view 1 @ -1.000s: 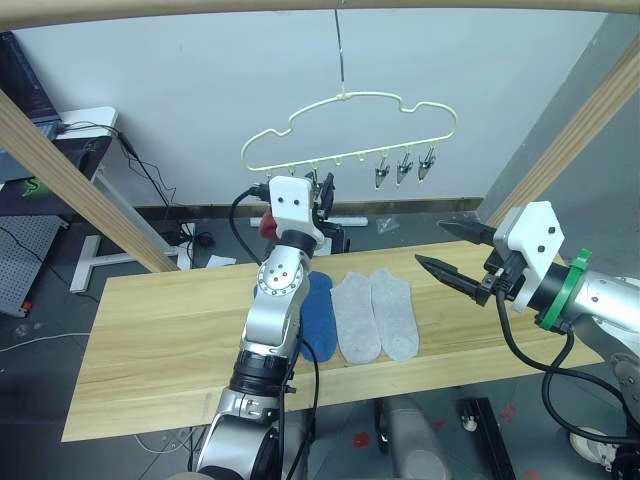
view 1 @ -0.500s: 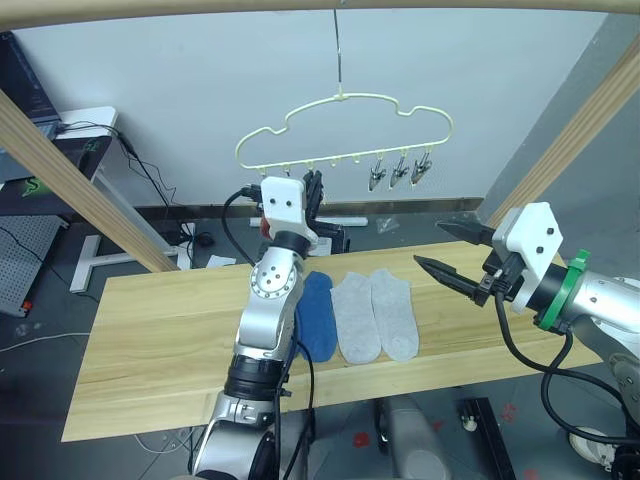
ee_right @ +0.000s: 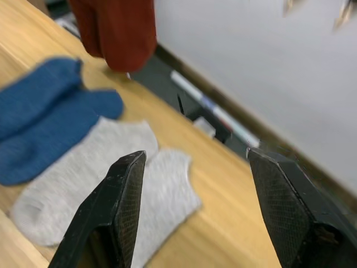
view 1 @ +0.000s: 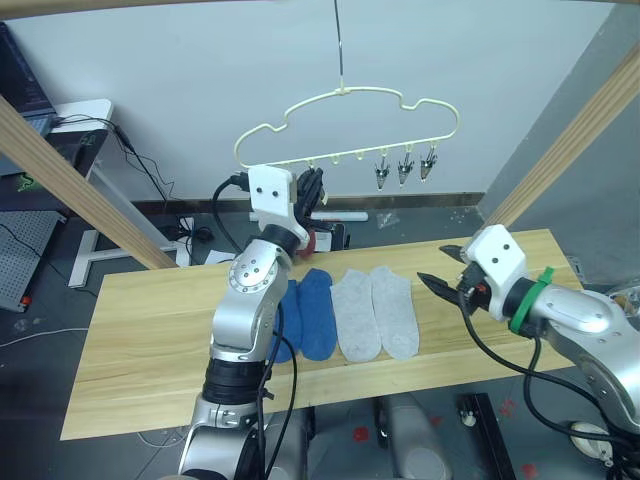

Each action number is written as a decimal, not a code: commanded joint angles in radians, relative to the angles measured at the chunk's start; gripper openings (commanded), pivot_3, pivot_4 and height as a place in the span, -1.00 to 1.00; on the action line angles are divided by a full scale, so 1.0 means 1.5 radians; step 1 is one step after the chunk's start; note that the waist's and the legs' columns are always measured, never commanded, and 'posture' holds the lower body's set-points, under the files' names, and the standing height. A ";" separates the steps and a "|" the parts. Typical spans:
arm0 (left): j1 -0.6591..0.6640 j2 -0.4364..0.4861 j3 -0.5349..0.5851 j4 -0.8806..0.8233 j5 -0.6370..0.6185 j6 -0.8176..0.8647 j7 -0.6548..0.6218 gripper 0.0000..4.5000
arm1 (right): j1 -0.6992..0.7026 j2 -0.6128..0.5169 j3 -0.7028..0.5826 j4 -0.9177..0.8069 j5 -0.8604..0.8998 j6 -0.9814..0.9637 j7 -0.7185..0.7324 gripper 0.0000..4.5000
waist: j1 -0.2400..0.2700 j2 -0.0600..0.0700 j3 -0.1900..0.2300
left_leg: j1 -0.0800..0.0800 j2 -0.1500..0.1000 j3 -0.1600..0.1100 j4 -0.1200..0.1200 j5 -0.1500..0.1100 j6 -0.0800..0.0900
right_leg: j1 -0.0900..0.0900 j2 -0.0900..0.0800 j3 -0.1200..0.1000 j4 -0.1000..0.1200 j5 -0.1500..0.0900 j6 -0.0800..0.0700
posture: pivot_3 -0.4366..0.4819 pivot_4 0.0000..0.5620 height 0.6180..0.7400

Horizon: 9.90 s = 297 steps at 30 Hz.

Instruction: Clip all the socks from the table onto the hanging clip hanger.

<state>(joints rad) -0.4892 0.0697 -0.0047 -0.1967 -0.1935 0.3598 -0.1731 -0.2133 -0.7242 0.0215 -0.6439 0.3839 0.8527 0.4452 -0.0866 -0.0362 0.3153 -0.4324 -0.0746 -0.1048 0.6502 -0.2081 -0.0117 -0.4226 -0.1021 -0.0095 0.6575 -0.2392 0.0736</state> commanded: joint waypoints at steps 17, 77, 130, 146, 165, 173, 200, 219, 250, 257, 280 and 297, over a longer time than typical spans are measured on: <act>-0.024 0.042 0.009 -0.101 -0.065 0.119 -0.025 -1.00 | -0.110 0.203 0.136 0.399 -0.170 -0.111 -0.056 0.34 | -0.001 0.001 0.055 | 0.000 0.000 0.000 -0.003 0.000 0.000 | -0.002 0.000 0.000 0.000 0.002 -0.003 | -0.42 0.67 1.00; -0.063 0.133 0.089 -0.109 -0.320 0.251 -0.125 -1.00 | -0.194 0.168 0.191 0.249 -0.398 -0.490 0.098 -0.99 | 0.000 0.001 0.055 | -0.001 0.000 -0.001 -0.004 0.000 -0.002 | -0.003 0.000 0.000 0.000 0.002 -0.003 | -0.46 0.38 1.00; 0.047 0.282 0.084 -0.183 -0.285 0.170 -0.238 0.52 | -0.175 0.168 0.149 0.198 -0.314 -0.384 0.186 0.33 | 0.003 0.001 0.055 | -0.001 0.000 -0.001 -0.004 0.000 -0.002 | -0.005 0.000 0.001 0.001 0.002 -0.003 | -0.38 0.27 1.00; 0.283 0.381 0.153 -0.271 -0.222 0.066 -0.296 0.52 | -0.064 0.045 -0.035 -0.008 -0.112 -0.162 0.238 0.33 | 0.006 0.002 0.037 | -0.002 0.000 -0.001 -0.004 0.000 -0.002 | -0.005 -0.001 0.000 0.001 0.002 -0.004 | -0.36 -0.10 1.00; 0.320 0.369 0.154 -0.269 -0.167 -0.007 -0.280 0.52 | -0.040 0.113 -0.023 -0.035 -0.062 -0.086 0.104 -0.07 | 0.025 0.003 -0.041 | 0.001 0.000 0.000 -0.003 0.000 -0.002 | -0.001 0.001 0.000 -0.001 0.003 -0.005 | -0.28 -0.43 1.00; 0.297 0.363 0.133 -0.282 -0.180 0.010 -0.280 0.52 | -0.096 0.198 0.009 0.000 -0.085 -0.044 -0.005 -0.07 | 0.024 0.003 -0.044 | 0.003 0.001 0.000 -0.003 0.001 -0.003 | 0.000 0.002 0.001 0.000 0.003 -0.005 | -0.28 -0.36 1.00; 0.192 0.330 0.124 -0.282 -0.259 0.082 -0.269 0.52 | -0.288 0.378 0.013 0.241 -0.135 -0.004 -0.186 -0.07 | 0.017 0.005 -0.043 | 0.005 0.010 0.001 -0.004 0.002 -0.004 | 0.000 0.011 0.001 0.001 0.005 -0.011 | -0.31 -0.09 1.00; 0.187 0.365 0.124 -0.265 -0.262 0.078 -0.291 0.52 | -0.349 0.433 0.026 0.351 -0.174 -0.085 -0.208 -0.07 | 0.013 0.006 -0.042 | 0.006 0.010 0.001 -0.004 0.002 -0.004 | 0.000 0.011 0.001 0.001 0.005 -0.012 | -0.28 -0.12 1.00; 0.197 0.358 0.120 -0.261 -0.237 0.069 -0.297 0.52 | -0.382 0.459 0.021 0.421 -0.188 -0.173 -0.202 -0.24 | 0.014 0.006 -0.042 | 0.006 0.010 0.001 -0.005 0.002 -0.004 | 0.000 0.011 0.001 0.000 0.005 -0.012 | -0.26 -0.16 1.00; 0.207 0.357 0.127 -0.263 -0.233 0.067 -0.293 0.52 | -0.380 0.462 0.019 0.415 -0.186 -0.173 -0.203 -1.00 | 0.014 0.006 -0.042 | 0.006 0.010 0.001 -0.006 0.002 -0.004 | -0.001 0.011 0.001 0.000 0.004 -0.012 | -0.26 -0.14 1.00; 0.347 0.339 0.150 -0.181 -0.115 0.166 -0.145 0.99 | -0.386 0.485 0.012 0.316 -0.162 -0.074 -0.213 -1.00 | 0.005 0.012 -0.013 | 0.005 0.011 0.001 -0.009 0.002 -0.004 | -0.002 0.011 0.001 -0.001 0.002 -0.012 | -0.28 0.24 1.00; 0.221 0.266 0.024 0.121 -0.004 0.131 -0.128 0.99 | -0.405 0.474 0.012 0.270 -0.149 -0.004 -0.211 -1.00 | -0.003 0.009 0.021 | 0.000 0.011 0.004 -0.013 0.002 -0.004 | -0.012 0.010 0.002 0.001 0.003 -0.014 | -0.46 0.53 1.00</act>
<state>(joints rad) -0.1505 0.4743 0.0424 -0.0364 -0.2281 0.5829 -0.3728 -0.8142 -0.0141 0.0412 -0.2036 0.1465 0.8374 0.1291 -0.0904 -0.0226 0.3467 -0.4325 -0.0583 -0.0996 0.6299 -0.2057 -0.0175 -0.4410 -0.0878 -0.0069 0.6594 -0.2346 0.0528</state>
